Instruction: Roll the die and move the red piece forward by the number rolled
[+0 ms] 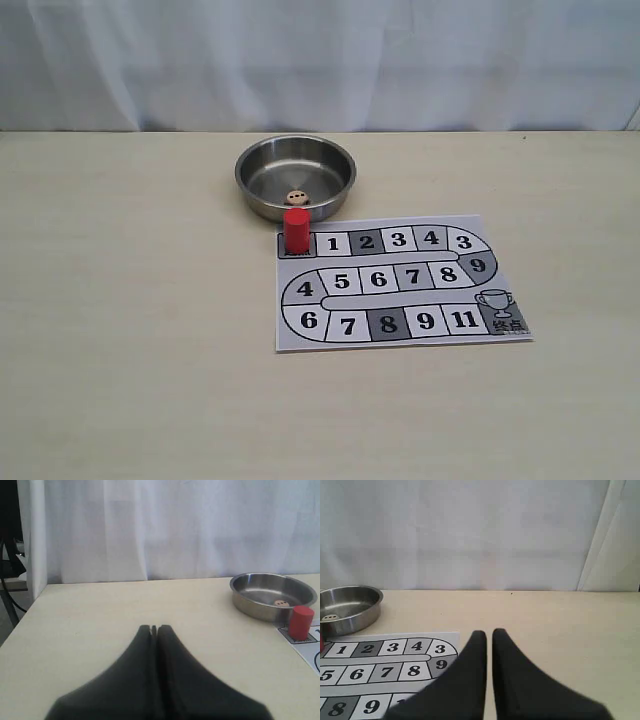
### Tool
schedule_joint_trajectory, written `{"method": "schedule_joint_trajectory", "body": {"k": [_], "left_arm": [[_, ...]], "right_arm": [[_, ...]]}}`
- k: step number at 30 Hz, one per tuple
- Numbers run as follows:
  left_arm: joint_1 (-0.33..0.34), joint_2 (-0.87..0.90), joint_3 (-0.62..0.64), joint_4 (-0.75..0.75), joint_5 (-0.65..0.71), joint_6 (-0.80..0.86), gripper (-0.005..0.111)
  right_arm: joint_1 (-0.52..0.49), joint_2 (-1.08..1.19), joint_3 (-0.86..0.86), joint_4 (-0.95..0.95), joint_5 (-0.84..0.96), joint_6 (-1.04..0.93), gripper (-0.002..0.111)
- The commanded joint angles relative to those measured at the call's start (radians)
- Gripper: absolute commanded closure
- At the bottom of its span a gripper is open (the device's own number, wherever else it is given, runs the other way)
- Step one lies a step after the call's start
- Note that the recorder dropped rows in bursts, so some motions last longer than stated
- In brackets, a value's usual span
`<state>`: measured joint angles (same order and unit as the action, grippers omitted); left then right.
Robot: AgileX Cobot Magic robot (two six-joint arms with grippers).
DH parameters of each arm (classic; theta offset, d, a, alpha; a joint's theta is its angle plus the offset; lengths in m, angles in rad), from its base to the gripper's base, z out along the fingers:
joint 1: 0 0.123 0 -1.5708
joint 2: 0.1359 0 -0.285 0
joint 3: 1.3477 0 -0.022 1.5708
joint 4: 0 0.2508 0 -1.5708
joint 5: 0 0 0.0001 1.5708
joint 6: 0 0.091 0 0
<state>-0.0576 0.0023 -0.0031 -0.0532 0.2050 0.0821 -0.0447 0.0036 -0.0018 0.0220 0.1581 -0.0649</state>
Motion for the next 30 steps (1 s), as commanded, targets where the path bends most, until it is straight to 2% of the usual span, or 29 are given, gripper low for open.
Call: {"method": "schedule_joint_trajectory", "body": {"k": [1, 22, 30], "left_arm": [[-0.002, -0.002, 0.003, -0.002, -0.009, -0.004, 0.107], [-0.002, -0.002, 0.003, -0.002, -0.009, -0.004, 0.107], [-0.002, -0.002, 0.003, -0.002, -0.009, -0.004, 0.107]], "right_arm": [[0.000, -0.004, 0.002, -0.008, 0.002, -0.001, 0.104], [0.000, -0.004, 0.002, -0.008, -0.011, -0.003, 0.104], [0.000, -0.004, 0.002, -0.008, -0.126, -0.003, 0.104]]}}
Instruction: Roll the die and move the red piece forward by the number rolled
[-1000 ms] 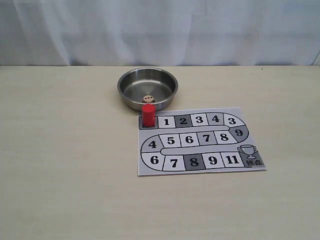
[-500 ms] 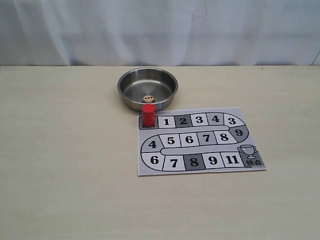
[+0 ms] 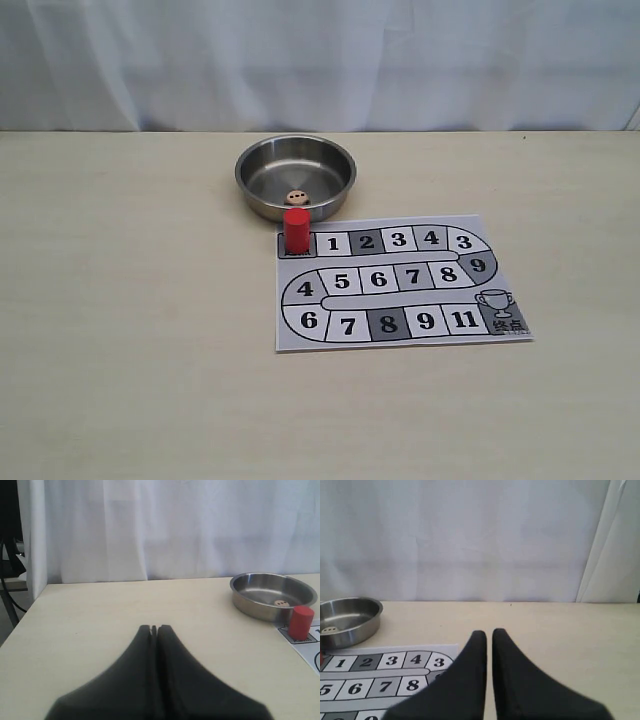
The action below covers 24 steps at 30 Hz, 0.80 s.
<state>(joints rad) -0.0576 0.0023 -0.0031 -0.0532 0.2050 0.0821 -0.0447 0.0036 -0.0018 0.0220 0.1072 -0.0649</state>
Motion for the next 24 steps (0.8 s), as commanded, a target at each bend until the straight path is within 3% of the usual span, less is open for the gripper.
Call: {"method": "schedule_joint_trajectory", "body": {"k": [1, 9, 16, 24], "left_arm": [[-0.002, -0.002, 0.003, -0.002, -0.009, -0.004, 0.107], [-0.002, -0.002, 0.003, -0.002, -0.009, -0.004, 0.107], [-0.002, -0.002, 0.003, -0.002, -0.009, -0.004, 0.107], [-0.002, -0.002, 0.003, -0.002, -0.009, -0.004, 0.107]], "right_arm": [[0.000, -0.004, 0.002, -0.008, -0.088, -0.003, 0.104], [0.000, -0.004, -0.102, 0.018, -0.090, 0.002, 0.104], [0.000, 0.003, -0.269, 0.041, 0.079, -0.002, 0.104], [0.000, 0.160, -0.426, 0.041, 0.242, -0.002, 0.104]]}}
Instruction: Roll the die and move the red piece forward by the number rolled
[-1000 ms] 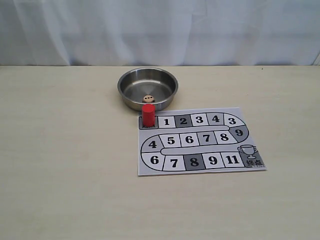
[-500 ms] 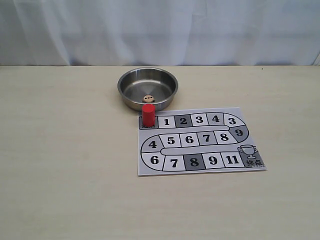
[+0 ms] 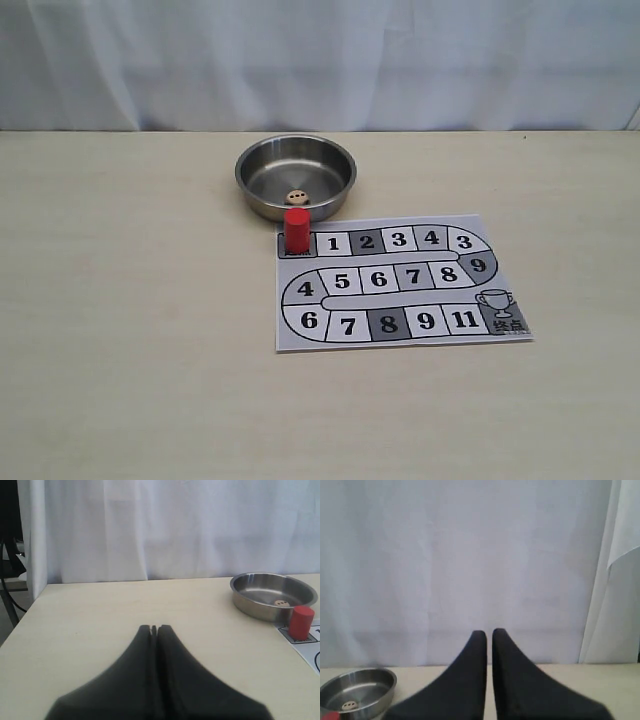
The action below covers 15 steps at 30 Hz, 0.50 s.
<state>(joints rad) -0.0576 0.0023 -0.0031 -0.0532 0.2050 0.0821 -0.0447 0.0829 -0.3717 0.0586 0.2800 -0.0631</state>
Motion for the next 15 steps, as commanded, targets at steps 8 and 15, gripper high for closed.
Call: {"method": "schedule_joint_trajectory", "body": {"k": [8, 15], "left_arm": [[-0.002, -0.002, 0.003, -0.002, -0.009, -0.004, 0.107], [-0.002, -0.002, 0.003, -0.002, -0.009, -0.004, 0.107]], "right_arm": [[0.000, 0.282, -0.135, 0.035, 0.113, -0.004, 0.104], [0.000, 0.483, -0.226, 0.051, 0.112, -0.038, 0.104]]}}
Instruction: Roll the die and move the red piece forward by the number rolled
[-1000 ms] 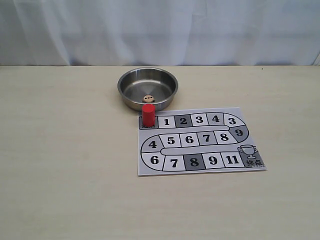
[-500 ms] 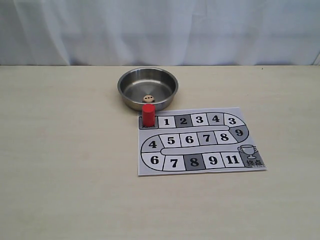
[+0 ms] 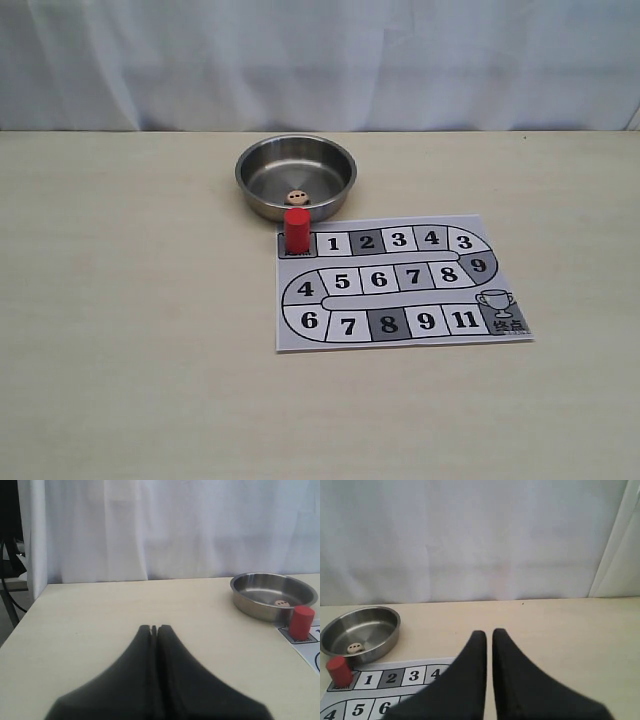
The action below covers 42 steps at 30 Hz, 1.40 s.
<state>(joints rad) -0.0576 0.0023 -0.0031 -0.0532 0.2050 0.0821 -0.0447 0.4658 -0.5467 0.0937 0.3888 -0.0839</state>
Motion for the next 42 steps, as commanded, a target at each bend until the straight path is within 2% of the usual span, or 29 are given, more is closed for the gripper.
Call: {"method": "schedule_joint_trajectory", "body": {"k": [1, 5, 7, 11, 16, 21, 27, 31, 39, 42], "left_arm": [[-0.002, -0.002, 0.003, -0.002, -0.009, -0.004, 0.107], [-0.002, -0.002, 0.003, -0.002, -0.009, -0.004, 0.107], [-0.002, -0.002, 0.003, -0.002, -0.009, -0.004, 0.107], [-0.002, -0.002, 0.003, -0.002, -0.009, -0.004, 0.107], [-0.002, -0.002, 0.003, -0.002, -0.009, -0.004, 0.107], [-0.002, -0.002, 0.003, -0.002, -0.009, -0.004, 0.107], [-0.002, -0.002, 0.003, -0.002, -0.009, -0.004, 0.107], [-0.002, -0.002, 0.003, -0.002, -0.009, -0.004, 0.107], [-0.002, -0.002, 0.003, -0.002, -0.009, -0.004, 0.107], [-0.002, -0.002, 0.003, -0.002, -0.009, -0.004, 0.107]], "right_arm": [[0.000, 0.126, -0.069, 0.027, 0.003, -0.017, 0.104], [0.000, 0.252, -0.138, 0.038, 0.005, -0.044, 0.103], [0.000, 0.314, -0.166, 0.074, 0.005, -0.061, 0.098], [0.000, 0.437, -0.233, 0.202, 0.020, -0.145, 0.079], [0.000, 0.583, -0.334, 0.429, 0.148, -0.363, 0.059], [0.010, 0.716, -0.439, 0.539, 0.258, -0.419, 0.059], [0.149, 0.874, -0.557, 0.482, 0.267, -0.414, 0.059], [0.232, 0.989, -0.654, 0.437, 0.269, -0.307, 0.059], [0.388, 1.236, -0.910, 0.126, 0.357, -0.063, 0.059], [0.421, 1.322, -0.995, 0.084, 0.385, -0.024, 0.059]]}}
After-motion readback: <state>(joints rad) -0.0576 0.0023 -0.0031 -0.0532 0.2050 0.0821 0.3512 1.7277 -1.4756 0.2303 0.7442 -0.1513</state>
